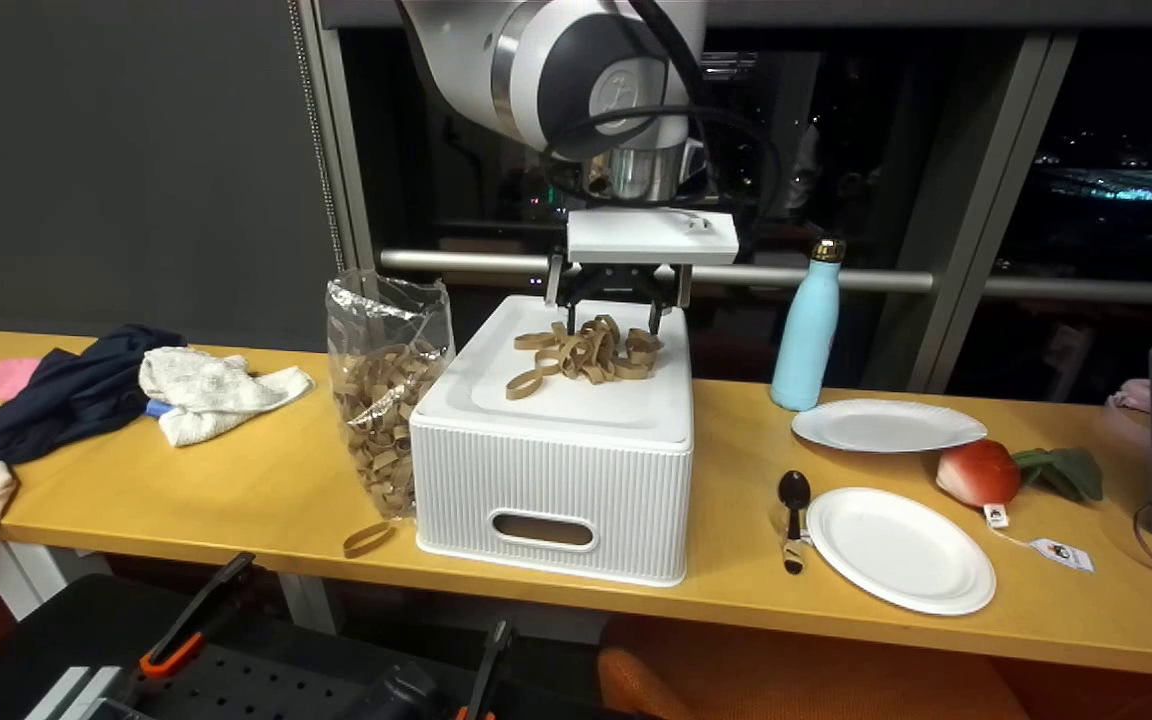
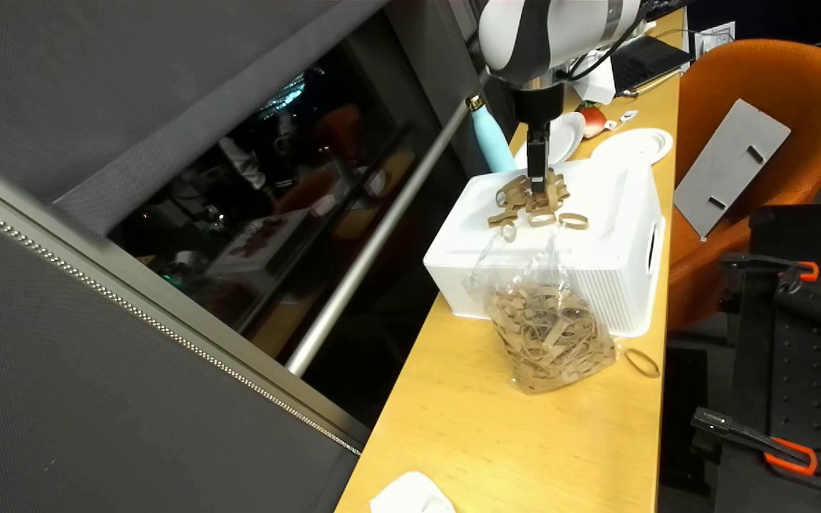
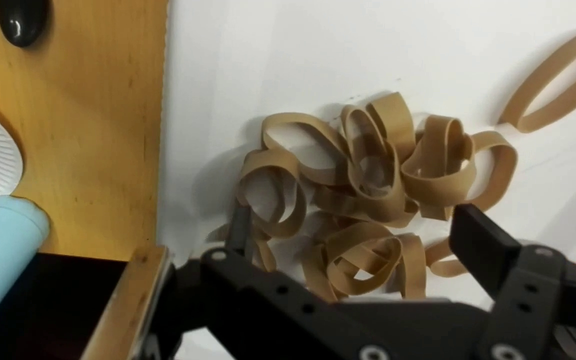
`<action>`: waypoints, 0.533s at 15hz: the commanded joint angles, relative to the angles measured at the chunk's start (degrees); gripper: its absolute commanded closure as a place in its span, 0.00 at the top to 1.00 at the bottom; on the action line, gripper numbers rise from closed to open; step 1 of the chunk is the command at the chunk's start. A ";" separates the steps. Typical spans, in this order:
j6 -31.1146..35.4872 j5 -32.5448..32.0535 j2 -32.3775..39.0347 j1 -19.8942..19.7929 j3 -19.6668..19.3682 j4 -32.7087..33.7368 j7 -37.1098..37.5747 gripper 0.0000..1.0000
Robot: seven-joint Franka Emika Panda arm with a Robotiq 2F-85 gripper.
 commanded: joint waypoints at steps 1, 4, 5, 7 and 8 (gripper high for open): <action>-1.70 1.20 2.95 -3.05 2.82 3.35 -0.66 1.00; -1.94 0.71 4.42 -4.05 3.93 4.73 -0.34 1.00; -1.88 0.76 4.76 -4.38 4.32 5.00 -0.49 1.00; -1.63 0.85 5.14 -4.89 4.95 5.32 -0.77 0.74; -1.57 0.90 5.31 -5.10 5.21 5.42 -0.84 0.65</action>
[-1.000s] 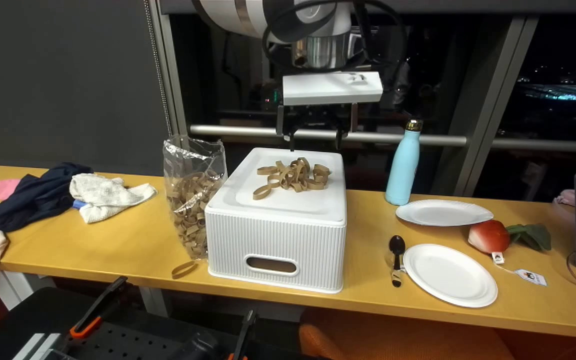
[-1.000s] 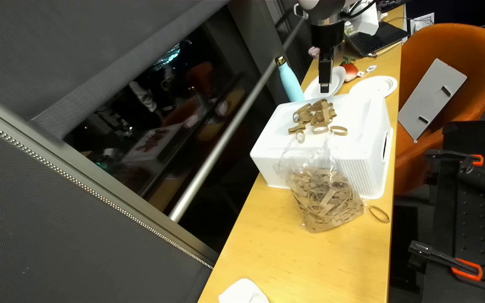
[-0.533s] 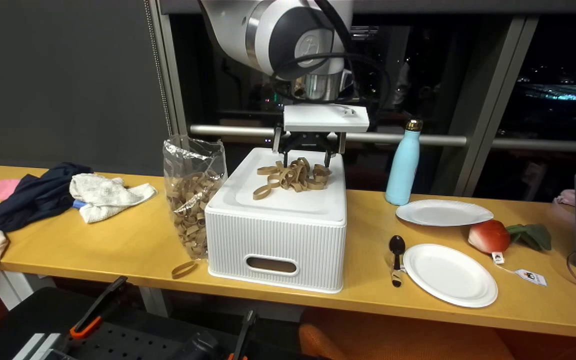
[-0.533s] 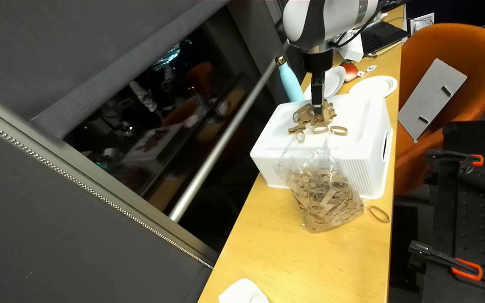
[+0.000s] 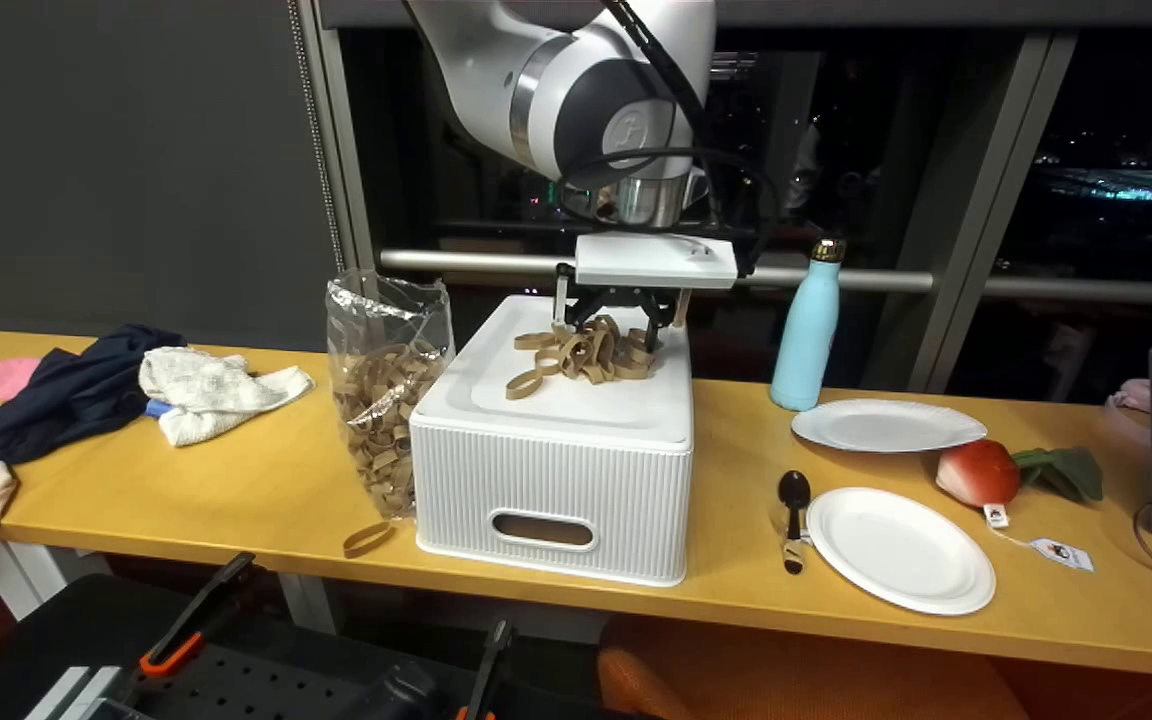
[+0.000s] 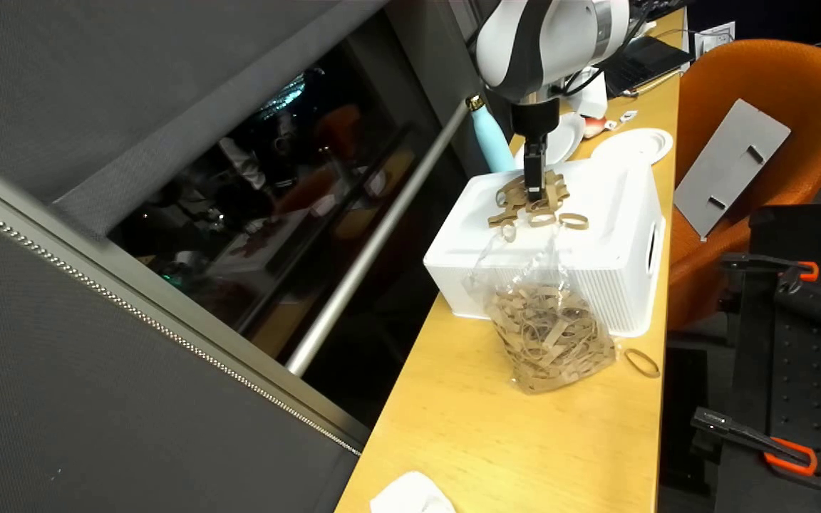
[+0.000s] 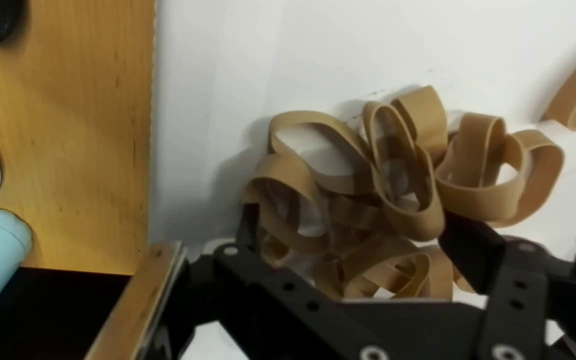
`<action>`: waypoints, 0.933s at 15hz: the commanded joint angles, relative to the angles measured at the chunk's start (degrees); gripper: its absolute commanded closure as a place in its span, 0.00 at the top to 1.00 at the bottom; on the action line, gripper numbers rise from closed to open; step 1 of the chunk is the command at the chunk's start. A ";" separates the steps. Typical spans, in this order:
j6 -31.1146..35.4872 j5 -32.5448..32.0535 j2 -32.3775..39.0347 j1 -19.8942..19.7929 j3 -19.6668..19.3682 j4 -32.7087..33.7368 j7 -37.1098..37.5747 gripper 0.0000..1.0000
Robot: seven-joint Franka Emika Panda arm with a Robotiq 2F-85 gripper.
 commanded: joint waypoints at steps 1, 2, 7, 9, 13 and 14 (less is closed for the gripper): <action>-1.59 0.84 0.93 -2.00 2.08 2.02 -0.72 0.58; -1.60 0.85 1.10 -2.16 2.29 2.21 -0.73 0.49; -1.57 0.89 1.09 -2.26 2.81 2.16 -0.57 0.12; -1.88 0.89 0.41 -2.14 2.88 1.98 -0.19 0.01; -3.82 0.67 -1.90 -1.83 2.55 2.03 1.74 0.01; -4.74 0.49 -2.94 -1.60 2.37 1.95 2.45 0.01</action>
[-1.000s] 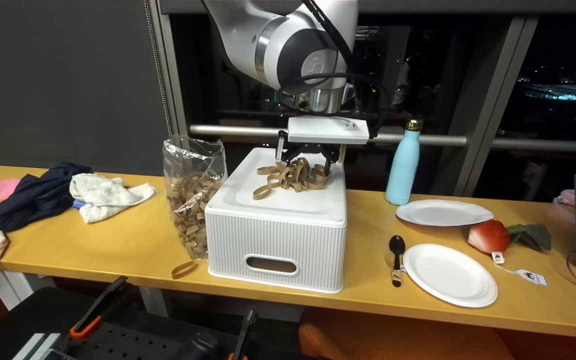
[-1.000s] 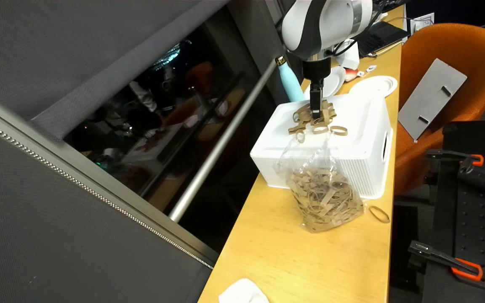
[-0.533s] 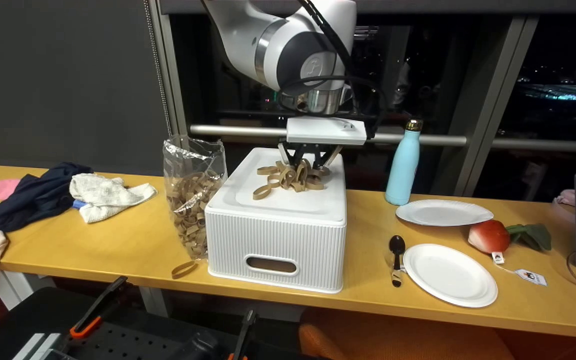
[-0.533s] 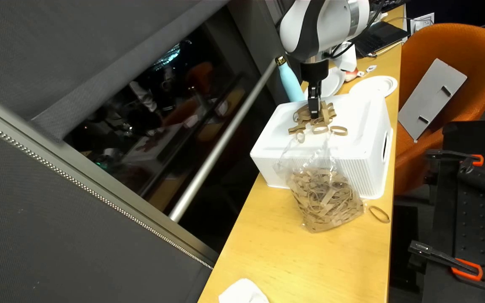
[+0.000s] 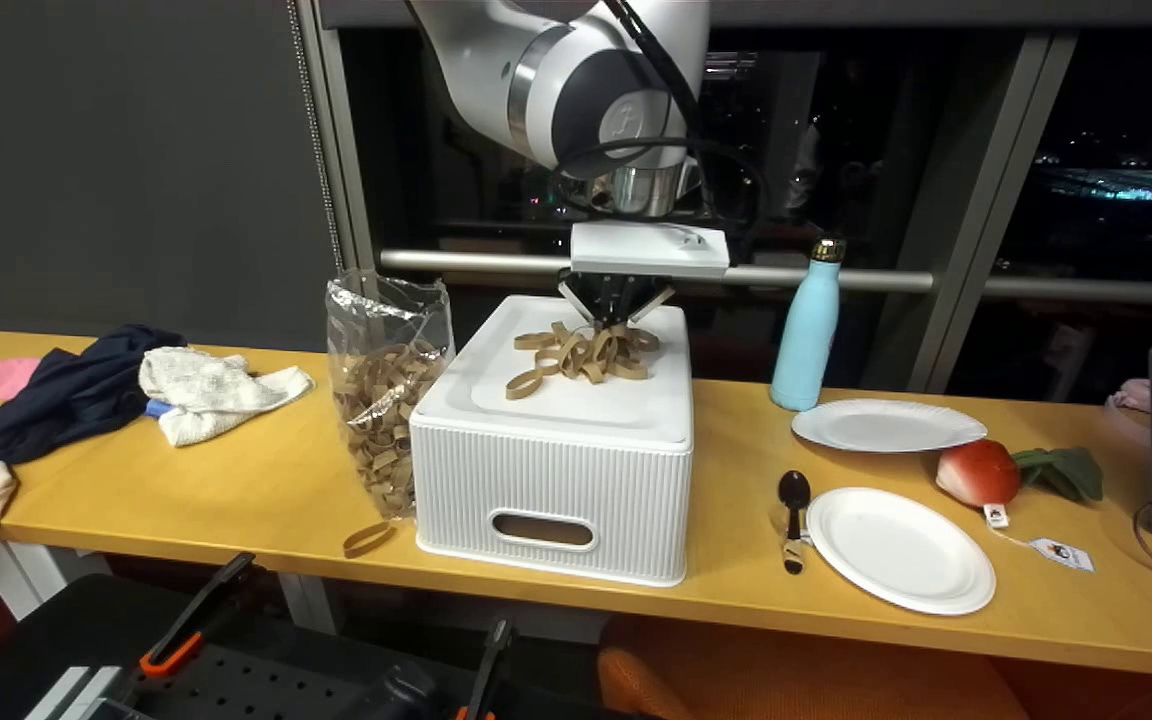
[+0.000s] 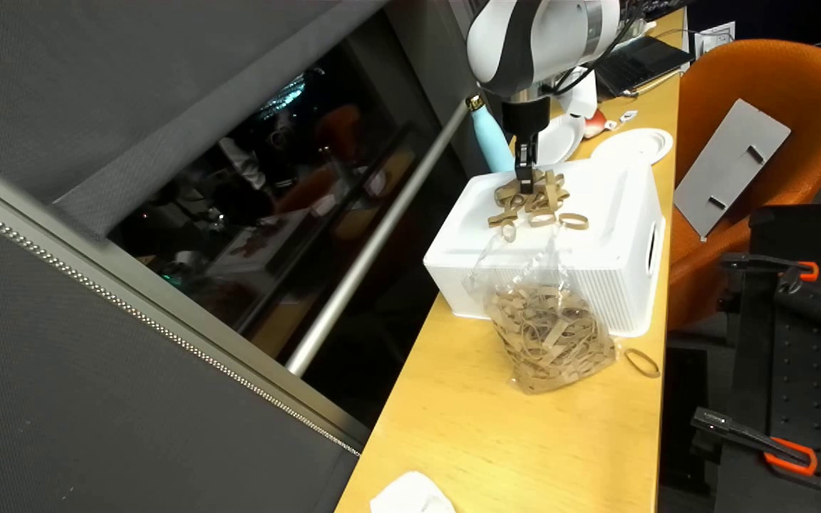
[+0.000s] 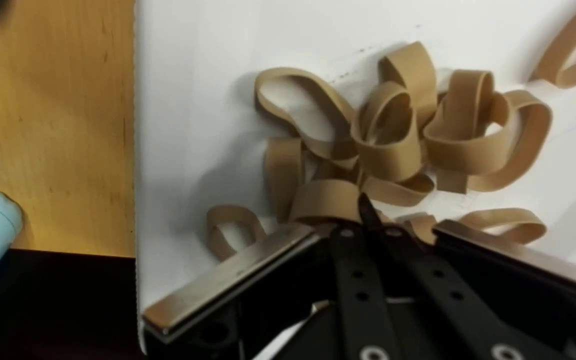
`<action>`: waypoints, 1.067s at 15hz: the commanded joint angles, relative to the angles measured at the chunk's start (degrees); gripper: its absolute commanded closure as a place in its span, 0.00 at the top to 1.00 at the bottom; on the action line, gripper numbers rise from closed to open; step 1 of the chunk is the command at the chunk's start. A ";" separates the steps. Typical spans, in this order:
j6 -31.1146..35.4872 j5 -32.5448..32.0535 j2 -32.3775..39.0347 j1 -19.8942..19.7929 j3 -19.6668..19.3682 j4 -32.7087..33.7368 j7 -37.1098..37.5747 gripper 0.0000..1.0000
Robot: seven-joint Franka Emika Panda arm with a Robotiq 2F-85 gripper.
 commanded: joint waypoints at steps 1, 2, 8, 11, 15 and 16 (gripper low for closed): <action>-5.11 0.52 -3.84 -0.65 0.59 0.50 2.24 0.01; -6.38 0.44 -5.09 -0.26 0.47 0.53 3.07 0.01; -15.34 0.25 -11.70 3.53 0.39 1.99 5.48 0.01; -19.32 0.08 -11.78 6.38 0.58 4.55 6.15 0.01; -22.72 -0.52 -10.13 9.85 1.33 7.81 6.84 0.01; -23.20 -0.40 -9.52 10.40 1.57 8.47 6.66 0.01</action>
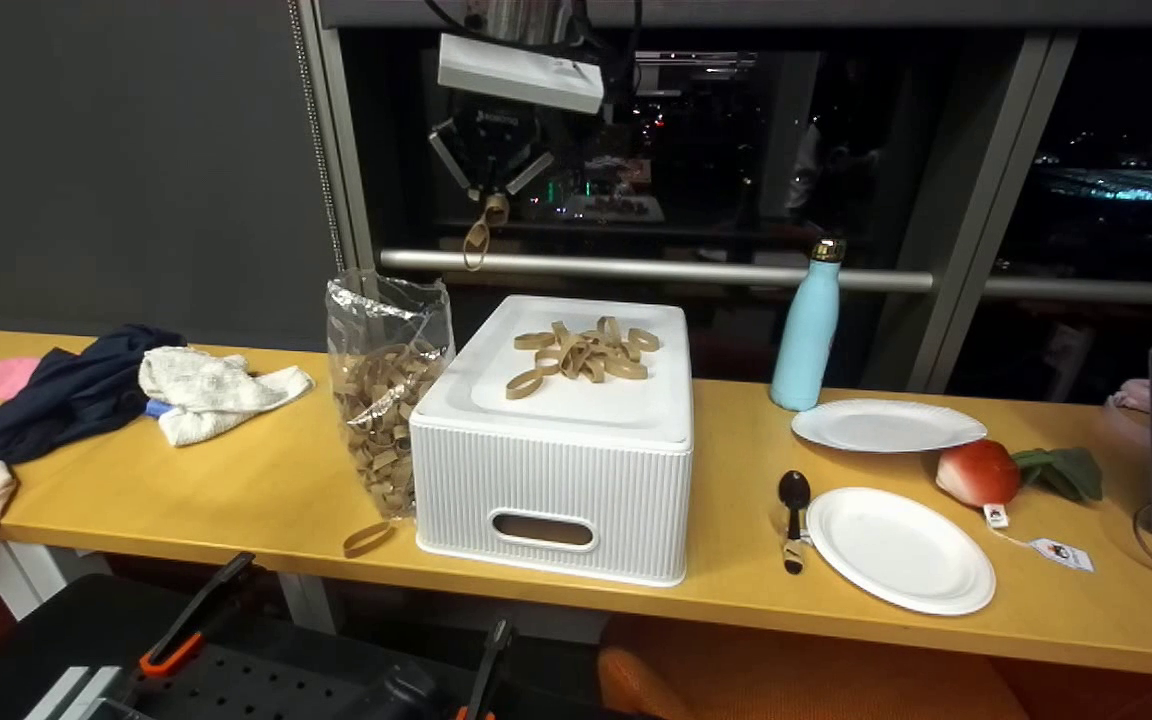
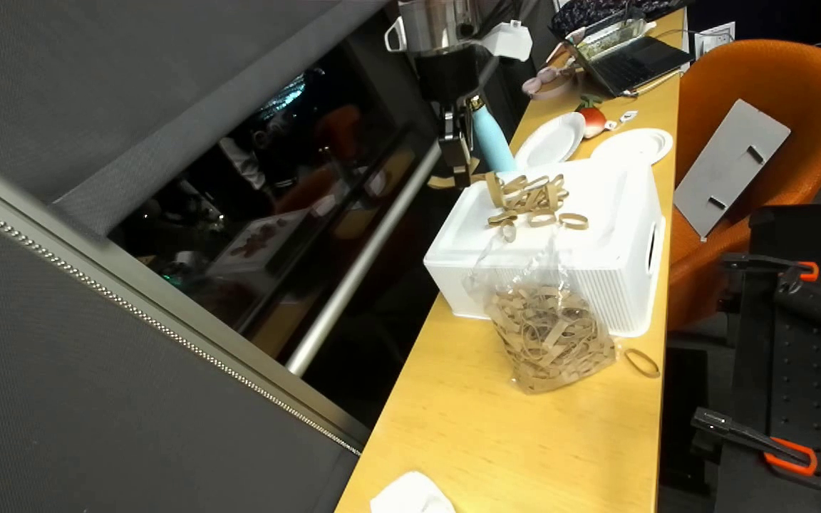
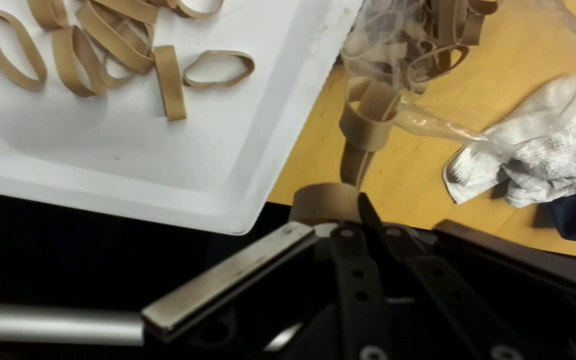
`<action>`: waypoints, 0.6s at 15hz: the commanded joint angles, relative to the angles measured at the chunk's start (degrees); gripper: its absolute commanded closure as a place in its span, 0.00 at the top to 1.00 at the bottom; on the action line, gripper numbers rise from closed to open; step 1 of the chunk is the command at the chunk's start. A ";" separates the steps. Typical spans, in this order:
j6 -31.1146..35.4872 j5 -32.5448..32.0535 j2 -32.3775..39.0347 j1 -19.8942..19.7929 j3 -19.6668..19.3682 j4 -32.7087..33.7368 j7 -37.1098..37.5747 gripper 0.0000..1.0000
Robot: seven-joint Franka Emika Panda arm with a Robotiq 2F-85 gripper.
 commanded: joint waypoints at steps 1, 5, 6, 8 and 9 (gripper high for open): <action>-4.11 -0.13 2.20 1.66 0.96 4.13 0.48 0.01; -7.23 -0.10 1.40 2.97 1.80 4.46 1.46 0.01; -7.72 0.06 0.43 3.09 1.81 3.67 1.71 0.01; -9.17 0.68 -0.42 3.28 1.88 3.11 1.87 0.01; -10.01 0.54 -0.89 3.50 1.89 2.64 2.41 0.01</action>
